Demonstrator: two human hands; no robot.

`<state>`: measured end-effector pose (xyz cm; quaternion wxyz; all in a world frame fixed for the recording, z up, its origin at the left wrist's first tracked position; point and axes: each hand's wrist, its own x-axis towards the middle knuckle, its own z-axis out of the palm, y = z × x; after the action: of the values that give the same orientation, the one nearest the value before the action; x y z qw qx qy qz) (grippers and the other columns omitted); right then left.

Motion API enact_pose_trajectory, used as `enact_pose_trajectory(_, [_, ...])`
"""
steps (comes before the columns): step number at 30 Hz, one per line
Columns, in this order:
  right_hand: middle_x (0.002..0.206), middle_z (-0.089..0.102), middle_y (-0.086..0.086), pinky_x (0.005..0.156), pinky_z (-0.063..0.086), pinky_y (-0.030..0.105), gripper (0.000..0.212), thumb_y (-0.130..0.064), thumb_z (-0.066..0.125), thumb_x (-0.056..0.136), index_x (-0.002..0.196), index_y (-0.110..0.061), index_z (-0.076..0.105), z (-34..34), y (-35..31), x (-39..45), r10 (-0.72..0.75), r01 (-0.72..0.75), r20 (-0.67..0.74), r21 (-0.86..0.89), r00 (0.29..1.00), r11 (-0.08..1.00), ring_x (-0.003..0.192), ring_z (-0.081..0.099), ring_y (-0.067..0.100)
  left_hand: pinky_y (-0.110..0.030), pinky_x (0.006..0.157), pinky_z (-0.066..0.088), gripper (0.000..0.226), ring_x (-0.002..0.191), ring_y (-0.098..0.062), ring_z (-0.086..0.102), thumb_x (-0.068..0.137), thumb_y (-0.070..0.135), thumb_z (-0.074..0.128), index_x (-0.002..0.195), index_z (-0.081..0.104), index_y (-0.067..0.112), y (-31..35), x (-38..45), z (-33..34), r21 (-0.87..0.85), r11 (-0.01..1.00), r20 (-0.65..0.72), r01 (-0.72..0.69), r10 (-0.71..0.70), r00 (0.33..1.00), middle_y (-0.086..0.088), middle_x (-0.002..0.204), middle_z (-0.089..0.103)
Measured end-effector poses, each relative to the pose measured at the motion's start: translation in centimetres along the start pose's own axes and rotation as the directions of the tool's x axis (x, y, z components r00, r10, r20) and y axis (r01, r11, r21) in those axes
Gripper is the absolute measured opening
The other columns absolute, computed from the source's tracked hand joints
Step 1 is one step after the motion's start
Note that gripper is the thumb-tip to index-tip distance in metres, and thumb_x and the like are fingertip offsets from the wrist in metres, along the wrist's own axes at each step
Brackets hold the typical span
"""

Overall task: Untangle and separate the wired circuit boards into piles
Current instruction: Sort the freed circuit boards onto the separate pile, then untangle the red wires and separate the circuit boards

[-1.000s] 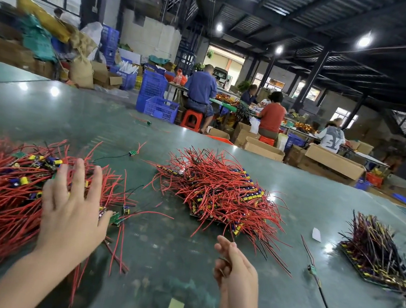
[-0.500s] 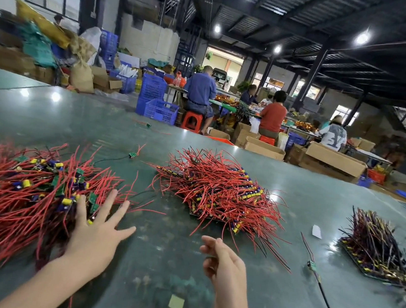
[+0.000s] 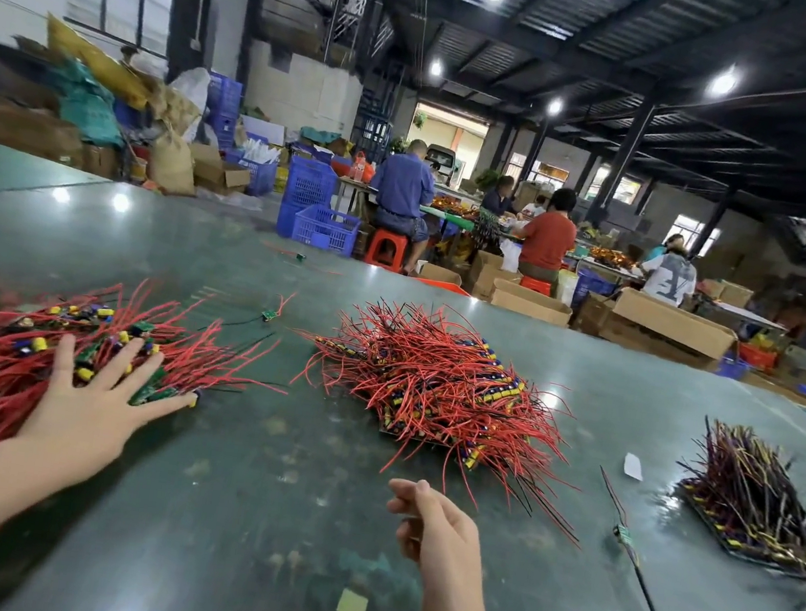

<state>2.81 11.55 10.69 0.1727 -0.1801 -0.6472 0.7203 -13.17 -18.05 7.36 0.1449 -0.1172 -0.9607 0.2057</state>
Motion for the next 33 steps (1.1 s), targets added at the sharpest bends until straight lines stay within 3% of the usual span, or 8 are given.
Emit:
enact_pose_trajectory(5, [0.057, 0.064, -0.002, 0.043, 0.031, 0.013, 0.034, -0.010, 0.047, 0.096, 0.074, -0.008, 0.073, 0.1, 0.0, 0.2, 0.002, -0.002, 0.008, -0.019, 1.000, 1.000, 0.044, 0.042, 0.007, -0.068, 0.098, -0.020, 0.064, 0.140, -0.044, 0.019, 0.073, 0.009, 0.064, 0.130, 0.054, 0.036, 2.3, -0.1, -2.2, -0.140, 0.988, -0.295, 0.059, -0.099, 0.950, -0.020, 0.150, 0.031])
enact_pose_trajectory(8, [0.058, 0.064, -0.002, 0.044, 0.032, 0.013, 0.036, -0.009, 0.047, 0.096, 0.071, -0.011, 0.072, 0.5, 0.4, 0.2, -0.008, 0.012, 0.048, -0.084, 0.999, 0.996, 0.043, 0.043, 0.006, -0.059, 0.109, 0.017, 0.045, 0.118, -0.045, 0.051, 0.057, -0.003, 0.076, 0.101, 0.073, 0.009, 7.1, -1.1, -4.2, -0.612, 0.782, -0.436, -0.114, -0.214, 0.874, -0.024, 0.120, 0.060])
enact_pose_trajectory(11, [0.061, 0.066, -0.001, 0.045, 0.034, 0.014, 0.037, -0.009, 0.048, 0.096, 0.068, -0.015, 0.073, 0.7, 0.9, 0.2, -0.016, 0.031, 0.084, -0.181, 0.996, 0.983, 0.047, 0.044, 0.008, -0.010, 0.088, 0.040, 0.032, 0.102, -0.026, 0.060, 0.072, -0.016, 0.062, 0.088, 0.069, 0.011, 12.3, -2.2, -7.3, -0.996, 0.036, -0.090, -0.085, -0.191, 0.977, -0.011, 0.102, 0.065])
enact_pose_trajectory(13, [0.062, 0.066, -0.002, 0.045, 0.034, 0.014, 0.036, -0.007, 0.048, 0.095, 0.069, -0.016, 0.073, 0.7, 1.0, 0.1, -0.017, 0.036, 0.090, -0.217, 0.996, 0.975, 0.048, 0.045, 0.009, -0.013, 0.072, 0.049, 0.029, 0.087, -0.024, 0.066, 0.082, -0.017, 0.049, 0.084, 0.064, 0.008, 14.4, -2.7, -8.5, -0.867, -0.482, 0.168, 0.123, -0.051, 0.984, -0.010, 0.089, 0.066])
enact_pose_trajectory(15, [0.062, 0.066, -0.002, 0.045, 0.035, 0.014, 0.034, -0.003, 0.050, 0.093, 0.072, -0.018, 0.072, 0.5, 1.0, 0.1, -0.026, 0.047, 0.088, -0.244, 0.996, 0.969, 0.047, 0.046, 0.008, -0.024, 0.064, 0.056, 0.025, 0.069, -0.025, 0.068, 0.086, -0.015, 0.040, 0.083, 0.060, -0.001, 14.9, -2.8, -8.9, -0.607, -0.755, 0.306, 0.247, 0.065, 0.950, -0.015, 0.080, 0.065])
enact_pose_trajectory(25, [0.080, 0.066, -0.010, 0.047, 0.036, 0.006, 0.018, -0.015, 0.056, 0.090, 0.096, -0.021, 0.071, 0.1, -6.5, 6.8, -0.187, 0.270, 0.195, -0.733, 0.963, 0.625, 0.058, 0.050, 0.000, -0.025, 0.054, 0.055, 0.022, 0.052, -0.021, 0.064, 0.086, -0.013, 0.039, 0.082, 0.057, -0.003, 14.6, -2.5, -8.4, -0.531, -0.795, 0.287, 0.293, 0.157, 0.945, -0.015, 0.067, 0.063])
enact_pose_trajectory(30, [0.127, 0.056, 0.011, 0.068, 0.047, 0.022, 0.044, -0.018, 0.051, 0.090, 0.133, -0.010, 0.049, -1.4, -8.8, 15.4, -0.198, 0.159, 0.096, -0.930, 0.975, 0.331, 0.086, 0.058, 0.017, -0.024, 0.054, 0.055, 0.022, 0.053, -0.020, 0.062, 0.086, -0.015, 0.039, 0.082, 0.058, -0.004, 14.9, -2.7, -8.5, -0.593, -0.752, 0.233, 0.287, 0.181, 0.955, -0.015, 0.067, 0.063])
enact_pose_trajectory(33, [0.109, 0.061, 0.018, 0.078, 0.045, 0.031, 0.032, -0.023, 0.051, 0.091, 0.111, 0.000, 0.058, -2.2, -8.3, 18.3, -0.112, 0.076, 0.056, -0.981, 0.992, 0.176, 0.099, 0.058, 0.031, -0.025, 0.053, 0.054, 0.024, 0.053, -0.021, 0.061, 0.086, -0.015, 0.039, 0.080, 0.058, -0.003, 14.9, -2.6, -8.4, -0.583, -0.756, 0.235, 0.297, 0.193, 0.953, -0.015, 0.065, 0.062])
